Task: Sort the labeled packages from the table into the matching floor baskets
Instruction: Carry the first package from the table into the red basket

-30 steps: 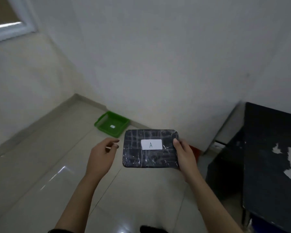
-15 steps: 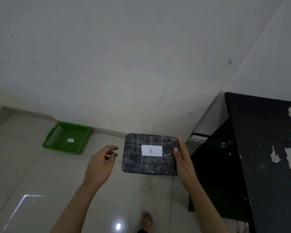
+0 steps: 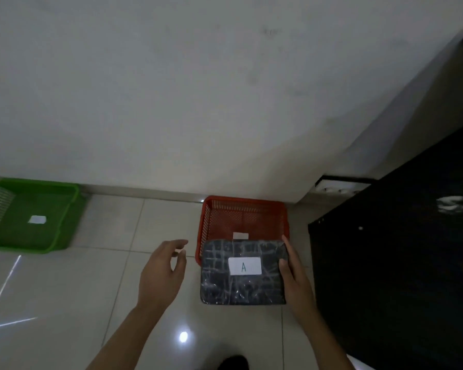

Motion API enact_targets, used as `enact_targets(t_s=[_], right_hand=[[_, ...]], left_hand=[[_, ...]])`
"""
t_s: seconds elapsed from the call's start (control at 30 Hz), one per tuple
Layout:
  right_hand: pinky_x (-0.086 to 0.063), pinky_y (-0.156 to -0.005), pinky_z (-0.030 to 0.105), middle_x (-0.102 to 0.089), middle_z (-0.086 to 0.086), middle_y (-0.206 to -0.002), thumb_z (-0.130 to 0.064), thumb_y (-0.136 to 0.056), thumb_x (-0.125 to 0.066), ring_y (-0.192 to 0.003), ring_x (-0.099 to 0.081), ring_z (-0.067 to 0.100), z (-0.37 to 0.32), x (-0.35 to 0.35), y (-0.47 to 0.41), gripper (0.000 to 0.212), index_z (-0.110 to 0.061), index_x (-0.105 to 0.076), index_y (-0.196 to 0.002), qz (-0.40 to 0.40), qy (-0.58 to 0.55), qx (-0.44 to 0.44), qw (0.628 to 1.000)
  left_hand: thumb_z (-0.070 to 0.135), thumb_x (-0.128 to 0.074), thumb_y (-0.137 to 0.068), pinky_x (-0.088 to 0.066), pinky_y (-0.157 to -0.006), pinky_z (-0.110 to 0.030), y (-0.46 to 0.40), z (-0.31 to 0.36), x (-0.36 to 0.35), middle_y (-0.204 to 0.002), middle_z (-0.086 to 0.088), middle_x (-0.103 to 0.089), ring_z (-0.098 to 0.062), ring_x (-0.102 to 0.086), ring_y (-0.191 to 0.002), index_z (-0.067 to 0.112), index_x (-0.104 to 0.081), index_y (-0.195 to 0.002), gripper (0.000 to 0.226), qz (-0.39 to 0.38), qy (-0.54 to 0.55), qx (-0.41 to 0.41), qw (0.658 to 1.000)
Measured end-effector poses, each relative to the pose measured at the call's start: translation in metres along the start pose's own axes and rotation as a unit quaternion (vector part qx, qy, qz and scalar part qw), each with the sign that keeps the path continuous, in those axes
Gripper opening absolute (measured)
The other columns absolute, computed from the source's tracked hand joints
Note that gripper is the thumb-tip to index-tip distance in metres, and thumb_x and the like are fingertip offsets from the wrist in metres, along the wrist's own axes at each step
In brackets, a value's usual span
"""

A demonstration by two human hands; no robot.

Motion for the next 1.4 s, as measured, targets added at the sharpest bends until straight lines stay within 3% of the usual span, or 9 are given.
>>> enact_targets(t_s=[0.2, 0.33, 0.47, 0.63, 0.77, 0.93, 1.13, 1.3, 1.4], right_hand=[[-0.038, -0.079, -0.005, -0.034, -0.022, -0.138, -0.019, -0.1, -0.038, -0.107, -0.039, -0.031, 0.125, -0.016, -0.06, 0.044, -0.049, -0.034, -0.133, 0.019, 0.019, -0.014, 1.0], [-0.029, -0.095, -0.003, -0.03, -0.027, -0.143, -0.018, -0.1, -0.038, -0.124, -0.029, -0.023, 0.163, -0.013, -0.121, 0.045, -0.044, -0.033, -0.136, 0.035, 0.052, 0.04, 0.997], [-0.027, -0.089, -0.007, -0.03, -0.035, -0.139, -0.028, -0.099, -0.038, -0.122, -0.029, -0.026, 0.193, -0.012, -0.179, 0.043, -0.044, -0.031, -0.139, 0.044, 0.074, 0.091, 0.992], [-0.03, -0.102, 0.011, -0.035, -0.018, -0.147, -0.031, -0.1, -0.037, -0.132, -0.034, -0.005, 0.236, -0.027, -0.221, 0.043, -0.042, -0.03, -0.141, 0.028, 0.078, 0.084, 0.993], [-0.042, -0.072, -0.003, -0.045, -0.03, -0.121, -0.029, -0.101, -0.038, -0.105, -0.049, -0.021, 0.257, -0.044, -0.234, 0.042, -0.038, -0.031, -0.141, 0.016, 0.066, 0.058, 0.996], [-0.041, -0.061, -0.004, -0.046, -0.026, -0.116, -0.026, -0.101, -0.037, -0.088, -0.049, -0.03, 0.264, -0.051, -0.244, 0.044, -0.03, -0.029, -0.145, 0.055, 0.06, 0.04, 0.996], [-0.039, -0.091, 0.018, -0.043, 0.004, -0.145, -0.03, -0.1, -0.042, -0.126, -0.045, 0.016, 0.248, -0.055, -0.272, 0.05, -0.022, -0.028, -0.147, 0.103, 0.105, 0.05, 0.988], [-0.037, -0.1, 0.031, -0.038, 0.009, -0.146, -0.034, -0.09, -0.059, -0.13, -0.04, 0.024, 0.242, -0.064, -0.267, 0.069, -0.026, -0.021, -0.147, 0.078, 0.19, 0.051, 0.977], [-0.027, -0.111, 0.048, -0.013, 0.012, -0.157, -0.047, -0.083, -0.063, -0.141, -0.018, 0.032, 0.235, -0.078, -0.25, 0.08, -0.031, -0.02, -0.148, 0.026, 0.386, 0.126, 0.913]], left_hand=[[0.022, -0.053, -0.092, -0.047, -0.072, -0.027, -0.044, -0.097, -0.11, -0.112, 0.002, -0.064, -0.012, -0.058, -0.094, 0.023, -0.058, -0.121, 0.03, -0.029, -0.043, -0.026, 0.998], [0.033, -0.044, -0.096, -0.051, -0.082, -0.038, -0.092, -0.144, -0.168, -0.125, -0.003, -0.059, -0.02, -0.056, -0.109, 0.022, -0.049, -0.132, 0.038, -0.032, -0.06, -0.037, 0.997], [0.04, -0.041, -0.096, -0.045, -0.09, -0.038, -0.132, -0.172, -0.21, -0.133, -0.001, -0.053, -0.019, -0.05, -0.118, 0.029, -0.035, -0.142, 0.047, -0.023, -0.035, -0.071, 0.997], [0.044, -0.036, -0.095, -0.041, -0.096, -0.034, -0.15, -0.192, -0.238, -0.139, 0.001, -0.05, -0.017, -0.048, -0.123, 0.036, -0.021, -0.147, 0.054, -0.023, -0.004, -0.113, 0.993], [0.044, -0.032, -0.095, -0.045, -0.095, -0.034, -0.15, -0.196, -0.247, -0.143, 0.009, -0.047, -0.01, -0.051, -0.12, 0.038, -0.015, -0.148, 0.056, -0.025, 0.027, -0.128, 0.991], [0.04, -0.027, -0.096, -0.039, -0.093, -0.022, -0.147, -0.193, -0.249, -0.137, 0.033, -0.027, 0.001, -0.044, -0.114, 0.032, -0.013, -0.15, 0.057, -0.021, 0.037, -0.144, 0.989], [0.037, -0.028, -0.096, -0.036, -0.097, -0.021, -0.147, -0.195, -0.249, -0.143, 0.024, -0.03, 0.001, -0.042, -0.118, 0.033, -0.014, -0.15, 0.055, -0.021, 0.053, -0.144, 0.988], [0.036, -0.028, -0.097, -0.035, -0.098, -0.022, -0.147, -0.194, -0.249, -0.143, 0.02, -0.032, -0.001, -0.042, -0.118, 0.032, -0.014, -0.15, 0.055, -0.03, 0.057, -0.142, 0.988], [0.037, -0.029, -0.096, -0.035, -0.098, -0.022, -0.148, -0.194, -0.249, -0.142, 0.021, -0.032, -0.001, -0.043, -0.117, 0.033, -0.015, -0.15, 0.055, -0.027, 0.06, -0.137, 0.988]])
Point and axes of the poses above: each hand's wrist, its own y-axis away from the middle knuckle, its own x-axis out of the back of the hand, z = x × y, the point moved 8 cm from there along -y, towards the middle knuckle
